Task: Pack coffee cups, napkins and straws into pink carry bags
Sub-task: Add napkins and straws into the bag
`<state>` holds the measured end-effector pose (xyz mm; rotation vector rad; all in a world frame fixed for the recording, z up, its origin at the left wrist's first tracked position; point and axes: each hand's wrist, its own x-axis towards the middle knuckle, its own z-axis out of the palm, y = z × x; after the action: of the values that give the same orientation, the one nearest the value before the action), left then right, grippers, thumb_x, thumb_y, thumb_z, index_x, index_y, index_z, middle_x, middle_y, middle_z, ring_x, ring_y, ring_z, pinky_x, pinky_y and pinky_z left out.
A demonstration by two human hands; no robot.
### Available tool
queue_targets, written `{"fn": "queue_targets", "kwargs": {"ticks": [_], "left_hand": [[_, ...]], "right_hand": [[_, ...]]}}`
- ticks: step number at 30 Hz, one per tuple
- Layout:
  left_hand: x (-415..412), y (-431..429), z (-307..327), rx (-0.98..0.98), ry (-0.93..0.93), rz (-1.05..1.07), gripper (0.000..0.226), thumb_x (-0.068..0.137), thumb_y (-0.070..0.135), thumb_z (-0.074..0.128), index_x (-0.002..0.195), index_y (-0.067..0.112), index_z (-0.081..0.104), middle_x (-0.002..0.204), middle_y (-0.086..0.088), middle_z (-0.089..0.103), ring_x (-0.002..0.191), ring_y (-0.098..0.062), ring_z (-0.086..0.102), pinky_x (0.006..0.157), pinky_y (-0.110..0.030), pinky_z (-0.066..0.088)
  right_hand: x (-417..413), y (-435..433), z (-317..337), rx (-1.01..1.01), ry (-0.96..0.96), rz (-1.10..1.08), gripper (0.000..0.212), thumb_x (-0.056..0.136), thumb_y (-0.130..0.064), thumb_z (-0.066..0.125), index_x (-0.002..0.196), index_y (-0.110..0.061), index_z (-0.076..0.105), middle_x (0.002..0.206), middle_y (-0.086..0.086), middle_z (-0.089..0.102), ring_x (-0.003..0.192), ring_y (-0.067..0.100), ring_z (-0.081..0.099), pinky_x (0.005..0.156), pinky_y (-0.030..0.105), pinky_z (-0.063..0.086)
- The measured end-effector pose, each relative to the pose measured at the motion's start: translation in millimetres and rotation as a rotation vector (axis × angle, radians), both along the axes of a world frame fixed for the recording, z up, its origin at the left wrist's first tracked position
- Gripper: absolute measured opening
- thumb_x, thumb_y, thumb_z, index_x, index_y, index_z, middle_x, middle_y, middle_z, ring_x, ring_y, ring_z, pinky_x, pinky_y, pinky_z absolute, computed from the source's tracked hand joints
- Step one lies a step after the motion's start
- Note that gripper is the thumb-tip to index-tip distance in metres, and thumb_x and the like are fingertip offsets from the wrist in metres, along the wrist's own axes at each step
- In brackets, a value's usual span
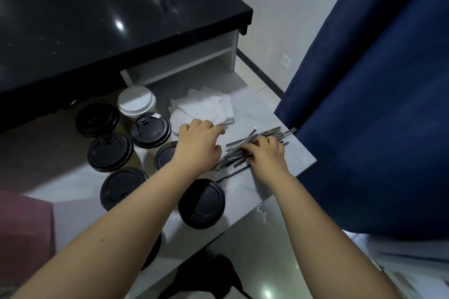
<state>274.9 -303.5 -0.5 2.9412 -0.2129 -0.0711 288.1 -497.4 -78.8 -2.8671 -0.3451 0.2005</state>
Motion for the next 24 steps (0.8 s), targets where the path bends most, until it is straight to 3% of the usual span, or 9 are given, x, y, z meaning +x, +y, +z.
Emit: {"fn": "queue_targets", "kwargs": {"ticks": [6, 9, 11, 13, 16, 20, 24], "left_hand": [[9, -2, -6, -0.001, -0.015, -0.026, 0.042, 0.087, 0.028, 0.057, 0.129, 0.029, 0.055, 0.125, 0.003, 0.058, 0.120, -0.026, 0.044, 0.097, -0.042, 0.029], [13, 0, -4, -0.023, -0.030, -0.016, 0.041, 0.086, 0.026, 0.058, 0.128, 0.030, 0.057, 0.123, 0.003, 0.059, 0.119, -0.026, 0.045, 0.097, -0.042, 0.028], [17, 1, -1, -0.031, -0.027, -0.001, 0.040, 0.088, 0.026, 0.057, 0.127, 0.030, 0.057, 0.122, 0.004, 0.059, 0.119, -0.025, 0.044, 0.097, -0.042, 0.027], [20, 2, 1, -0.033, -0.032, 0.006, 0.039, 0.088, 0.025, 0.056, 0.127, 0.030, 0.057, 0.121, 0.004, 0.059, 0.119, -0.025, 0.044, 0.097, -0.042, 0.027], [22, 2, 3, -0.040, -0.047, 0.008, 0.039, 0.088, 0.024, 0.055, 0.126, 0.031, 0.057, 0.121, 0.005, 0.059, 0.118, -0.024, 0.044, 0.096, -0.040, 0.026], [23, 3, 0, -0.028, -0.039, 0.018, 0.039, 0.088, 0.025, 0.055, 0.127, 0.031, 0.056, 0.121, 0.005, 0.058, 0.119, -0.024, 0.043, 0.096, -0.040, 0.025], [22, 4, -4, -0.008, -0.022, 0.025, 0.041, 0.088, 0.024, 0.054, 0.129, 0.031, 0.054, 0.123, 0.006, 0.058, 0.120, -0.023, 0.043, 0.097, -0.040, 0.024]], "right_hand": [[7, -1, -1, 0.189, -0.138, 0.078, 0.014, 0.085, -0.021, 0.071, 0.098, -0.021, 0.075, 0.109, -0.004, 0.067, 0.110, 0.026, 0.048, 0.095, 0.039, 0.028], [11, -8, 6, 0.289, -0.132, 0.056, 0.005, 0.087, -0.017, 0.068, 0.091, -0.016, 0.072, 0.094, -0.001, 0.069, 0.097, 0.026, 0.056, 0.089, 0.037, 0.038], [19, -12, 12, 0.297, -0.105, -0.014, 0.006, 0.094, -0.017, 0.057, 0.093, -0.017, 0.062, 0.087, 0.001, 0.064, 0.086, 0.026, 0.054, 0.075, 0.037, 0.043], [31, -14, 16, 0.229, -0.091, -0.038, 0.014, 0.094, -0.009, 0.046, 0.097, -0.020, 0.054, 0.090, 0.002, 0.060, 0.084, 0.027, 0.051, 0.067, 0.036, 0.040], [53, -8, 18, 0.068, -0.035, 0.027, 0.035, 0.089, 0.003, 0.040, 0.109, -0.019, 0.058, 0.099, 0.003, 0.059, 0.094, 0.029, 0.051, 0.071, 0.033, 0.031], [74, 6, 14, -0.040, 0.039, 0.140, 0.020, 0.096, -0.017, 0.050, 0.112, -0.017, 0.063, 0.106, 0.007, 0.061, 0.102, 0.032, 0.053, 0.080, 0.037, 0.039], [76, 18, 10, -0.044, 0.070, 0.188, 0.024, 0.094, -0.031, 0.057, 0.115, -0.021, 0.066, 0.109, 0.005, 0.064, 0.104, 0.030, 0.055, 0.087, 0.037, 0.040]]}}
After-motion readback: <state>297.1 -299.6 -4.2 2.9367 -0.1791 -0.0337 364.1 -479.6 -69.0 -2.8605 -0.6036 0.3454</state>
